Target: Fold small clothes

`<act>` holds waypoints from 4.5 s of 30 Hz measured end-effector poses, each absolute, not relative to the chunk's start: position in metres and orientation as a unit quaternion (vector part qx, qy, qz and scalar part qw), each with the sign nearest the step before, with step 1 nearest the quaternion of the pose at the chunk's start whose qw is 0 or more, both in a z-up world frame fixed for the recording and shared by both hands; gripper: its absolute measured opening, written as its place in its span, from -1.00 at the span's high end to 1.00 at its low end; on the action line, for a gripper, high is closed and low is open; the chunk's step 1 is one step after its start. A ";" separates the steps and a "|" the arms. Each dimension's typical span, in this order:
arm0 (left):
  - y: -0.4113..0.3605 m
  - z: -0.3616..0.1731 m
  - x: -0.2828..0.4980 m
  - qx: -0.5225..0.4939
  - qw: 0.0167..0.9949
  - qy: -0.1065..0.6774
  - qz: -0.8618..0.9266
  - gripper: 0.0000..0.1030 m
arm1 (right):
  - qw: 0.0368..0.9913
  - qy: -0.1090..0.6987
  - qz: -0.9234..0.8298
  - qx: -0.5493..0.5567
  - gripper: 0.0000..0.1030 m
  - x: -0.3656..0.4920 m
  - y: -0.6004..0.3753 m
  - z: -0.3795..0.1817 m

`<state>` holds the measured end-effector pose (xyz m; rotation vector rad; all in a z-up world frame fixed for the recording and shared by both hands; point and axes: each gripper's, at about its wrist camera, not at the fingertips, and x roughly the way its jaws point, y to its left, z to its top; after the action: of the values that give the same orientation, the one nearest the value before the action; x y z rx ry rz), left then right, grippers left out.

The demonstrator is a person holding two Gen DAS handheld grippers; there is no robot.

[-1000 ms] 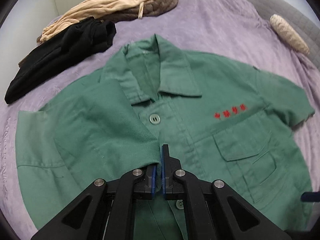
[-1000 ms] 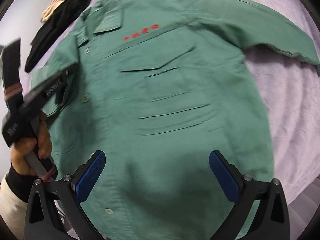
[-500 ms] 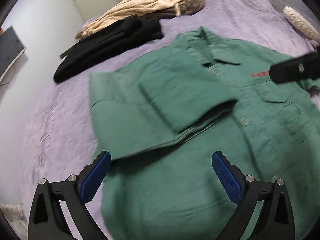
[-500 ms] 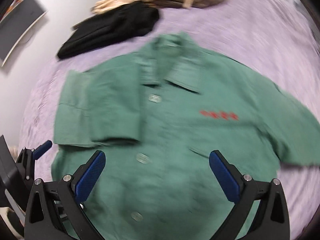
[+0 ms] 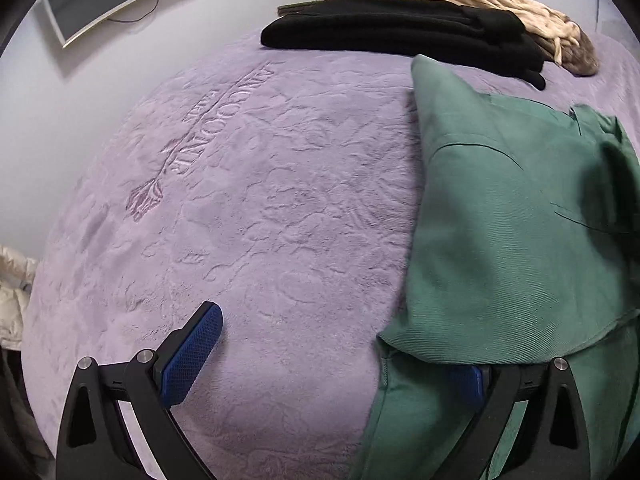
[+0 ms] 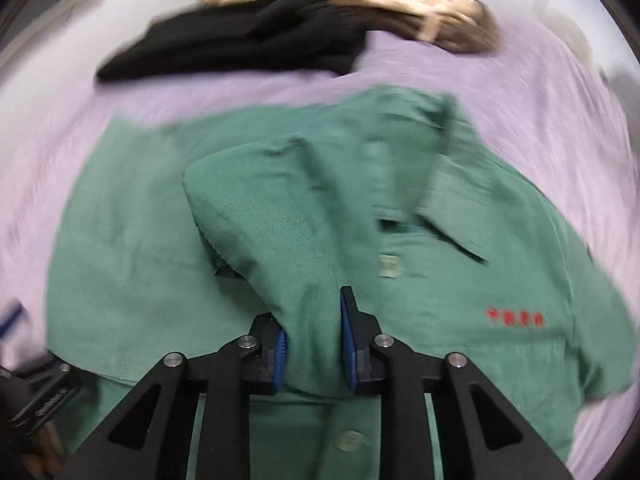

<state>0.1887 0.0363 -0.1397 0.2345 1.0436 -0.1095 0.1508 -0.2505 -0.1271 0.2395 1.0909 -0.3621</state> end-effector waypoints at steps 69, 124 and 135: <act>-0.287 -0.117 0.038 0.215 0.725 0.570 -0.322 -1.00 | 0.663 0.258 -0.323 0.624 -0.46 -0.273 -0.623 -0.164; -0.090 -0.125 0.178 0.096 0.800 0.561 -0.192 -1.00 | 0.753 0.376 -0.163 0.514 0.49 0.017 -0.430 -0.166; -0.035 -0.112 0.199 0.060 0.817 0.551 -0.158 -1.00 | 0.849 0.505 -0.016 0.156 0.64 0.133 -0.263 -0.121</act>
<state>0.1989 -0.0347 -0.1121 0.1284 1.1756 -0.3359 0.1334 -0.2628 -0.1210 0.3277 1.0631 -0.0346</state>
